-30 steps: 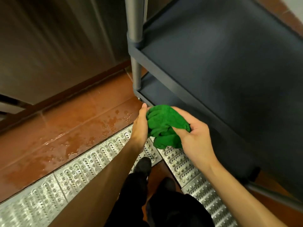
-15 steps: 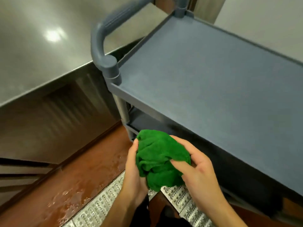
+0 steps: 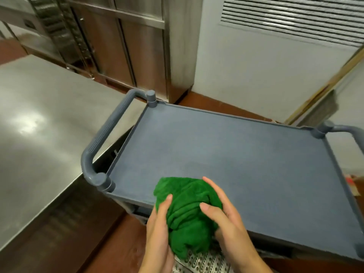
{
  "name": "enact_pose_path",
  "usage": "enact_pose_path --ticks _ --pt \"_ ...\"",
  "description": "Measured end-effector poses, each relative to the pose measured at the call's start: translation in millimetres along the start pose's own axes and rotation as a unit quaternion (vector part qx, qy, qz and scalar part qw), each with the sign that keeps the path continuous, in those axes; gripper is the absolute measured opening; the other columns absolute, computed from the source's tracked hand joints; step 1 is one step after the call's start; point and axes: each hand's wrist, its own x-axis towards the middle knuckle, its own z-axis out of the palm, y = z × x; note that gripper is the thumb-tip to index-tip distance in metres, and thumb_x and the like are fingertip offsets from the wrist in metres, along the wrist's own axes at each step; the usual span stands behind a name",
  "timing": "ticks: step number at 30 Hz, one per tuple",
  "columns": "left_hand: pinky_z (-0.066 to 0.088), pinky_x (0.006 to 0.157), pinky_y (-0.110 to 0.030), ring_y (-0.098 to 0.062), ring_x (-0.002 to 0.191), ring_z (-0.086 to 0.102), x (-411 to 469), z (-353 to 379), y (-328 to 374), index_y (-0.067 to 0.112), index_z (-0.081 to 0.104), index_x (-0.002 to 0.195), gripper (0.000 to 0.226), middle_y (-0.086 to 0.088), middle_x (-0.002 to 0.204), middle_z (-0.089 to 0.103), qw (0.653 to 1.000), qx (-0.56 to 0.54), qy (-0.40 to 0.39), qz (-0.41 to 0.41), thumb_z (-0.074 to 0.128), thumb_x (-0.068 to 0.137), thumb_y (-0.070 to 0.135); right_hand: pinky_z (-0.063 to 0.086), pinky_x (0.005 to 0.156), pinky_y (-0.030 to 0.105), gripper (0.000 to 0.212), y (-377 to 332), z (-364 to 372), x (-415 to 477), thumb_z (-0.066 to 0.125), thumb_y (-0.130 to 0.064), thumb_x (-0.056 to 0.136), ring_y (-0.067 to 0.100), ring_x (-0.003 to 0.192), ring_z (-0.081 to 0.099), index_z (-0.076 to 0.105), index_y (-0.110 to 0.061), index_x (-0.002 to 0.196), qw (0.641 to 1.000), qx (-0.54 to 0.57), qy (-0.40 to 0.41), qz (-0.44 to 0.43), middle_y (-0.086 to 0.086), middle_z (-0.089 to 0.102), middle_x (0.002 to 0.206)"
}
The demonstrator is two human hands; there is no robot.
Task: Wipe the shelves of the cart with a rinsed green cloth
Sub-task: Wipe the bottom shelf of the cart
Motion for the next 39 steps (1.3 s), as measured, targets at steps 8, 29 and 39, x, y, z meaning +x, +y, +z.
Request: enact_pose_path --ticks 8,29,39 --pt "0.053 0.100 -0.057 -0.040 0.104 0.073 -1 53 20 0.007 0.071 0.122 0.045 -0.023 0.112 0.074 0.994 0.095 -0.062 -0.004 0.065 0.088 0.035 0.049 0.101 0.043 0.090 -35 -11 -5 0.095 -0.038 0.053 0.023 0.119 0.065 0.057 -0.040 0.134 0.993 0.075 0.078 -0.051 0.003 0.070 0.126" --pt "0.052 0.101 -0.052 -0.035 0.110 0.072 -51 170 31 0.011 0.068 0.127 0.051 -0.018 0.117 0.074 0.975 0.124 -0.177 0.047 0.054 0.098 0.050 0.051 0.102 0.034 0.065 -122 -52 -26 0.074 -0.028 0.085 0.007 0.118 0.063 0.046 -0.038 0.142 0.968 -0.057 0.129 -0.209 -0.009 0.067 0.127" --pt "0.060 0.084 -0.045 -0.029 0.088 0.077 -60 185 3 0.013 0.074 0.105 0.051 -0.010 0.095 0.079 0.977 0.174 -0.095 0.083 0.060 0.092 0.060 0.054 0.092 0.026 0.044 -98 -44 -24 0.079 -0.033 0.084 0.002 0.104 0.068 0.058 -0.034 0.123 0.944 -0.058 0.242 -0.218 -0.014 0.073 0.111"
